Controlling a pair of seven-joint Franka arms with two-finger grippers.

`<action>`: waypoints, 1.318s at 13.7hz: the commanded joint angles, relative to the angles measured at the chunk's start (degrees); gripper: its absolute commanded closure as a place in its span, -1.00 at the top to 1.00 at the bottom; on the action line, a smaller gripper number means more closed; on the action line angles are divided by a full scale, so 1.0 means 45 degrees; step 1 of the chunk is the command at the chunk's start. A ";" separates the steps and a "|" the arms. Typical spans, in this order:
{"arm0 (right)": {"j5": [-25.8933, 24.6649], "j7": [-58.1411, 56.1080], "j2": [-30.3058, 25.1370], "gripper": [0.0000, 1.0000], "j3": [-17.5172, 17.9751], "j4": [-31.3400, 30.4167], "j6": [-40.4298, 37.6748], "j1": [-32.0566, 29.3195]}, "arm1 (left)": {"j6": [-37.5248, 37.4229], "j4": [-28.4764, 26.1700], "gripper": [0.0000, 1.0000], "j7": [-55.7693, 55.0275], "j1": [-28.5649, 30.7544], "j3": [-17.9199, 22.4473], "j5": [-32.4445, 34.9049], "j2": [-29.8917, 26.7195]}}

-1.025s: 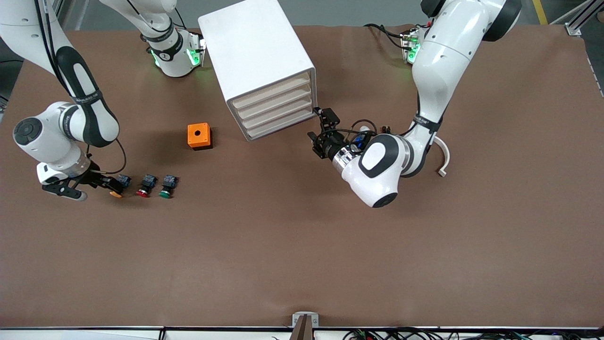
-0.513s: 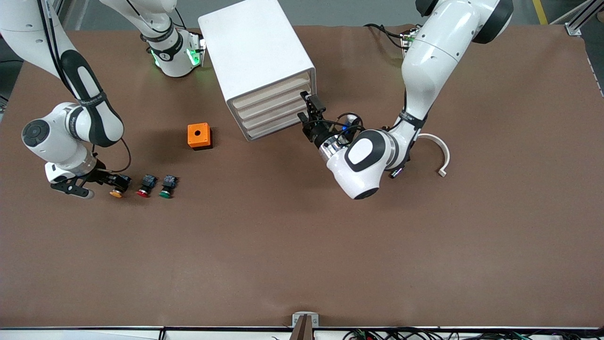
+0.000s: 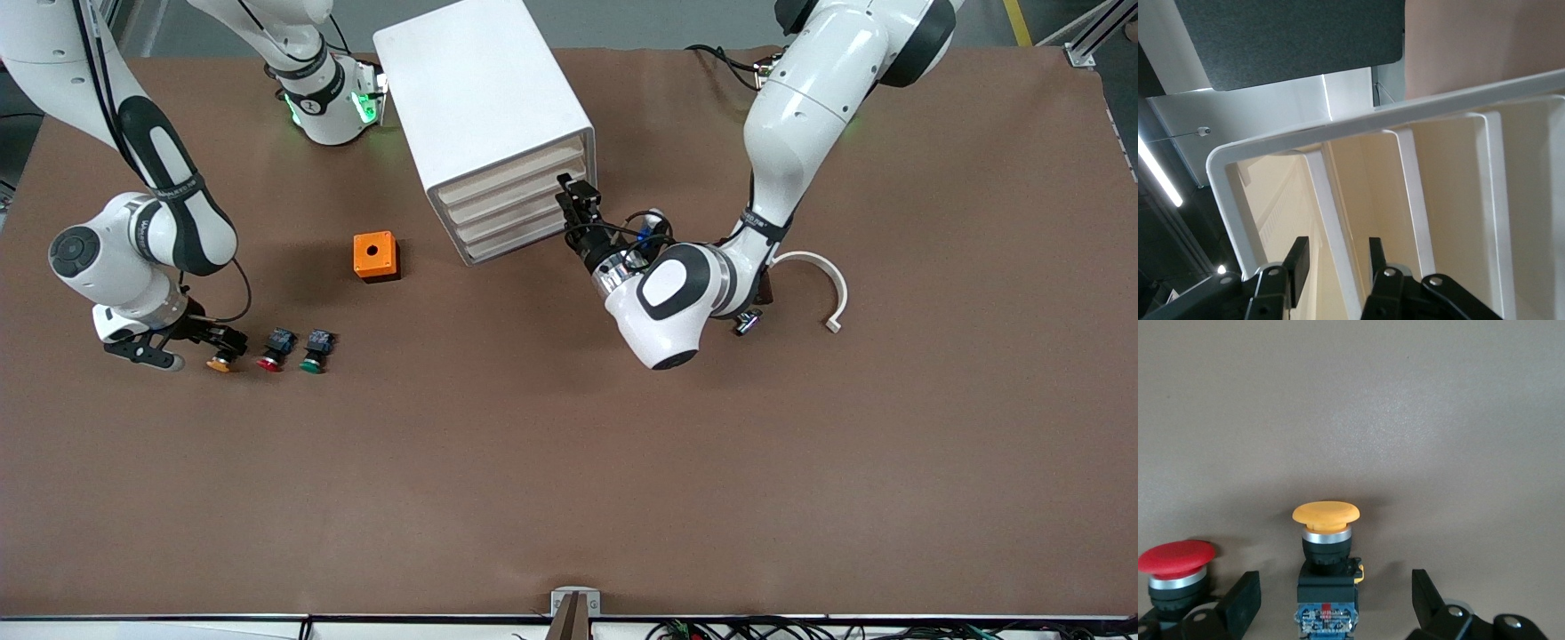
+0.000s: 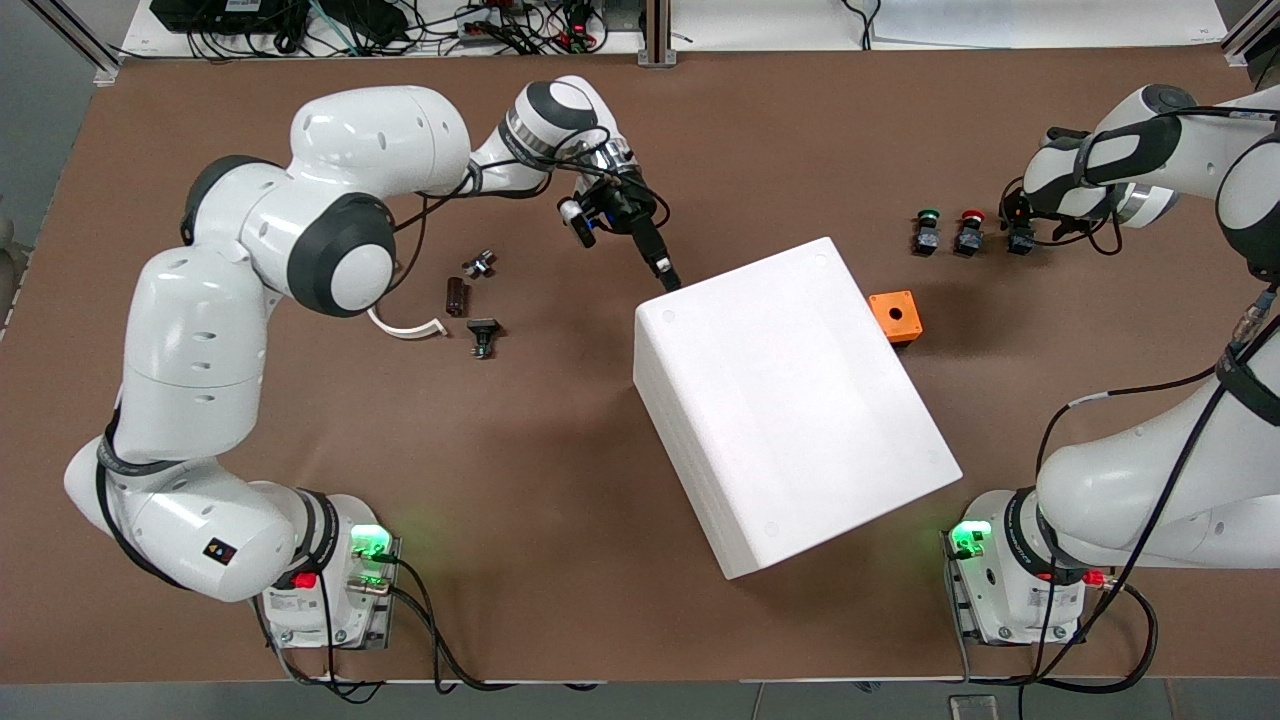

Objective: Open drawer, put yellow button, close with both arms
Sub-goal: 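Grasp the drawer front with the left gripper while the right gripper grasps the button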

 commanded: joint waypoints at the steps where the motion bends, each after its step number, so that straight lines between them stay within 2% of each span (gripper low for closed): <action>1: 0.0161 0.0053 0.0007 1.00 0.0150 -0.0144 0.0062 -0.0185 | -0.0277 -0.0130 -0.14 -0.0491 -0.0194 0.0027 -0.0222 -0.0003; 10: 0.0181 0.0072 0.0223 1.00 0.0150 -0.0105 -0.0248 -0.0166 | -0.0649 -0.0130 -0.14 -0.0824 -0.1013 0.0027 -0.0241 -0.0042; 12: 0.0181 0.0072 0.0223 0.45 0.0150 -0.0105 -0.0328 -0.0147 | -0.0649 -0.0130 -0.15 -0.0921 -0.1170 0.0027 -0.0241 -0.0023; 14: 0.0181 0.0072 0.0203 -0.52 0.0150 -0.0028 -0.0561 -0.0147 | -0.0649 -0.0130 -0.26 -0.1019 -0.1307 0.0027 -0.0241 -0.0022; 15: 0.0181 0.0072 0.0184 -0.92 0.0150 0.0031 -0.0756 -0.0147 | -0.0668 -0.0130 -0.36 -0.1019 -0.1327 0.0027 -0.0241 -0.0003; 16: 0.0181 0.0072 0.0164 -1.00 0.0169 0.0090 -0.0913 -0.0147 | -0.0668 -0.0130 -0.45 -0.1019 -0.1327 0.0027 -0.0241 -0.0003; 18: 0.0181 0.0053 0.0125 -1.00 0.0169 0.0246 -0.0992 -0.0147 | -0.0668 -0.0130 -0.63 -0.1000 -0.1366 0.0027 -0.0241 0.0036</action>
